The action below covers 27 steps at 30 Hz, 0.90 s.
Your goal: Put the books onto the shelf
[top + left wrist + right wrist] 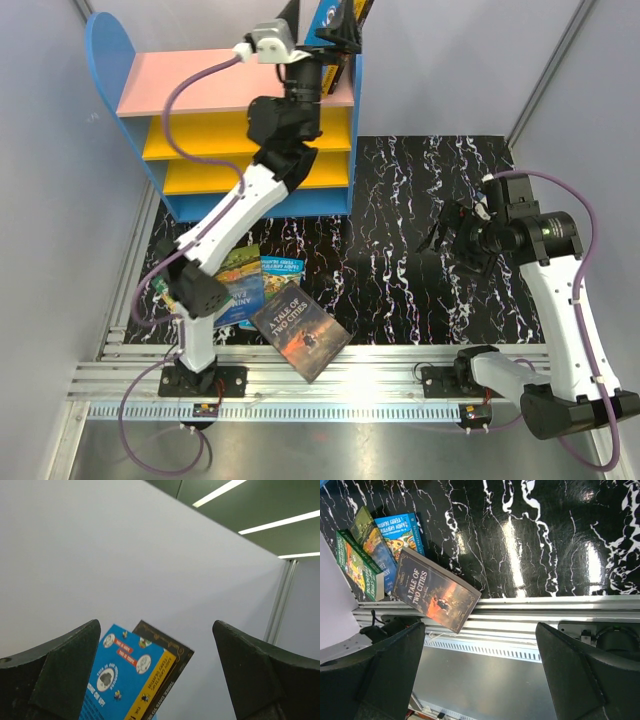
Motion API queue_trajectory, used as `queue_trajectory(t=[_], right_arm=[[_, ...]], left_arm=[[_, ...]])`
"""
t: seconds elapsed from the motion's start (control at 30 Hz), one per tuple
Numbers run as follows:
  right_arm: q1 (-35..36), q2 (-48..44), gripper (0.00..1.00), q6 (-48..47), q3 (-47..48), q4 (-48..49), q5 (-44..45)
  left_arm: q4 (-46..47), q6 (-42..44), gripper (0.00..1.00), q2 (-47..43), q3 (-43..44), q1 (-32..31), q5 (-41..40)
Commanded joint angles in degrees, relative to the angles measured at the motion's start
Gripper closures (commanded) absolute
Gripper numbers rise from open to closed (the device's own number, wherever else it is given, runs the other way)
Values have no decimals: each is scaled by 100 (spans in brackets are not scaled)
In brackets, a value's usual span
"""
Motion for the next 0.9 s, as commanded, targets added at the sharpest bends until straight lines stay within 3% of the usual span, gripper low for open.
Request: queue_trajectory(t=[0.0, 0.1, 0.2, 0.3, 0.33, 0.37, 0.43, 0.63, 0.87], right_arm=[[28, -181, 0, -209, 220, -623, 686], [28, -365, 0, -323, 562, -835, 1399], [28, -689, 0, -376, 607, -574, 1561], [28, -945, 0, -403, 291, 84, 573], [28, -937, 0, -350, 125, 226, 297], [20, -911, 0, -228, 71, 385, 42], [37, -674, 0, -35, -25, 815, -731], [309, -6, 0, 318, -26, 1449, -1480], [617, 732, 0, 529, -44, 1704, -2297]], left_arm=[[597, -11, 1, -1014, -673, 6, -156], [378, -46, 1, -1908, -1856, -38, -138], [-735, -108, 1, -2779, -2501, -56, -462], [-2904, -791, 1, -3186, -2513, -56, -1524], [-4346, -1133, 1, -3370, -2382, -56, -1832], [-5135, -1998, 1, -3476, -2328, -47, -2374], [-7186, -3273, 1, -3730, -2293, -47, -2494], [-10270, -5841, 1, -4320, -3135, -73, -2152], [-11093, -7558, 1, -5041, -4813, -73, -581]])
